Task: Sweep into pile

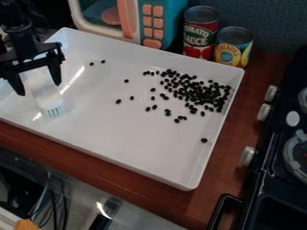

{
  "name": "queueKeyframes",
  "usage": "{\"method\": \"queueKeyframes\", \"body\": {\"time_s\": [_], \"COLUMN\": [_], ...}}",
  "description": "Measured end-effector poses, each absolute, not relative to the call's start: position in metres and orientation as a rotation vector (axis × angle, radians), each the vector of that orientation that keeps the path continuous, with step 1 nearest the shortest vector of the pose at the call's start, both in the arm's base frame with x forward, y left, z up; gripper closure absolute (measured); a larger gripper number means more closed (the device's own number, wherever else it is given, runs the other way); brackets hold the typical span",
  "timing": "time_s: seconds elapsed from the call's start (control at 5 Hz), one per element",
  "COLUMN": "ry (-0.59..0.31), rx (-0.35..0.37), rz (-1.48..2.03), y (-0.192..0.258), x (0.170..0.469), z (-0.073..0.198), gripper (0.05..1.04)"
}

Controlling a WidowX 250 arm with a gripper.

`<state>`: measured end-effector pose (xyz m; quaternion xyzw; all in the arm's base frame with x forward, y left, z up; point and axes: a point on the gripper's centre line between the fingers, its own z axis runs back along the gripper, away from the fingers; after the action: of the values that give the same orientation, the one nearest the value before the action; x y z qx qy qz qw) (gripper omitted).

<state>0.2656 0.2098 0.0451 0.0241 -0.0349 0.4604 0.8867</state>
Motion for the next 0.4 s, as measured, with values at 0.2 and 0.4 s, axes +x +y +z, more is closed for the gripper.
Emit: {"method": "queueKeyframes", "body": {"time_s": [0.2, 0.4], "ry": [-0.070, -0.066], "rx": [0.069, 0.087], "rz": [0.952, 0.956], "y": [0.2107, 0.2119], "x": [0.2671, 0.2674], "z": [0.0375, 0.0313], "gripper": [0.083, 0.118]}}
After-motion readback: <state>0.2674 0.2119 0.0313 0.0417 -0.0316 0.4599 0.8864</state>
